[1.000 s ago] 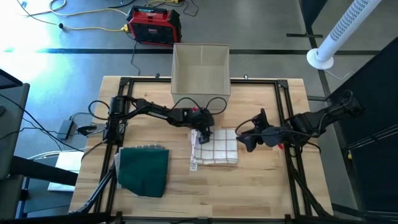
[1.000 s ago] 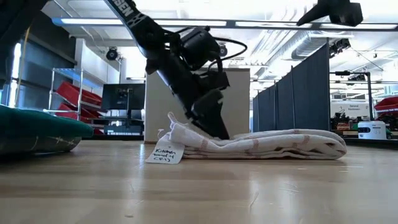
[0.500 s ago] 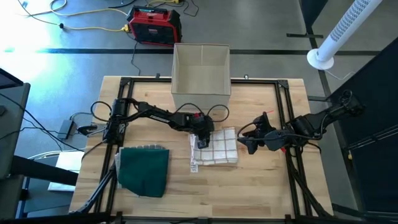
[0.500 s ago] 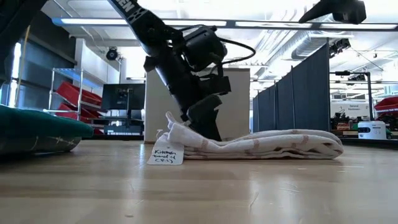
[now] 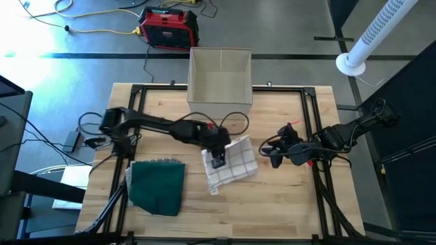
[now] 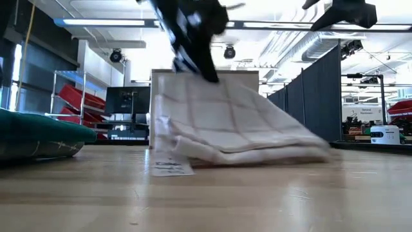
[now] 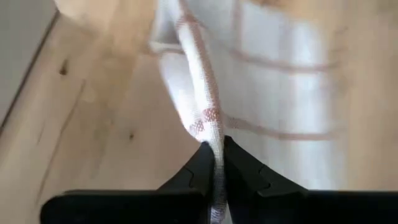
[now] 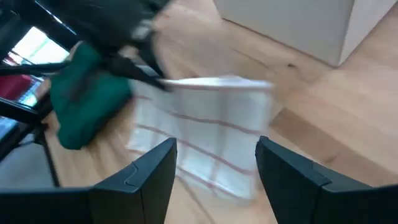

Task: Fold towel
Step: Stack the folded white patterned kitchen towel on top of the folded green kitchen towel

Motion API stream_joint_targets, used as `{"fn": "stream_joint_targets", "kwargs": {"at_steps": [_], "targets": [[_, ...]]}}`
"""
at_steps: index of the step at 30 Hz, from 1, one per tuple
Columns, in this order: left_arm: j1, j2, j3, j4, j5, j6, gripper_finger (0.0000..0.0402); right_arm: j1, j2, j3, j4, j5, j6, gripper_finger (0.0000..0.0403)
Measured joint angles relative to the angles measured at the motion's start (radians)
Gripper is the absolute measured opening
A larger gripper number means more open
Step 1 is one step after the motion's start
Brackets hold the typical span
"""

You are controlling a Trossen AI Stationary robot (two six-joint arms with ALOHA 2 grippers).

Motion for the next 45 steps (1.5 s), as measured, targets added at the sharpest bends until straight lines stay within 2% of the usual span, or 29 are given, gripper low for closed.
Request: {"fn": "stream_joint_targets", "kwargs": {"at_steps": [7, 14, 19, 25, 29, 37, 42, 45], "targets": [[-0.118, -0.203, 0.0, -0.126, 0.163, -0.147, 0.0014, 0.0, 0.0, -0.001, -0.046, 0.043, -0.102, 0.0204], [-0.265, -0.349, 0.001, -0.049, 0.258, -0.39, 0.0014, 0.0, 0.0, -0.001, -0.093, 0.104, -0.141, 0.0204], [-0.396, -0.428, 0.002, -0.034, 0.309, -0.576, 0.0014, -0.018, 0.0, -0.001, -0.117, 0.102, -0.137, 0.0204], [-0.54, -0.499, 0.001, -0.287, 0.34, -0.753, 0.0014, -0.051, 0.0, -0.001, -0.117, 0.098, -0.132, 0.0204], [-0.582, -0.526, -0.014, -0.508, 0.247, -0.748, 0.0014, -0.069, 0.0, -0.001, -0.116, 0.099, -0.106, 0.0204], [-0.528, -0.589, -0.157, -0.363, 0.252, -0.721, 0.0014, -0.079, 0.0, -0.001, -0.114, 0.064, -0.081, 0.0204], [-0.554, -0.614, -0.147, -0.221, 0.273, -0.797, 0.0014, -0.079, 0.0, -0.001, -0.113, 0.019, -0.066, 0.0204], [-0.58, -0.626, -0.147, -0.252, 0.268, -0.791, 0.0014, -0.079, 0.0, -0.001, -0.115, 0.018, -0.074, 0.0204]]}}
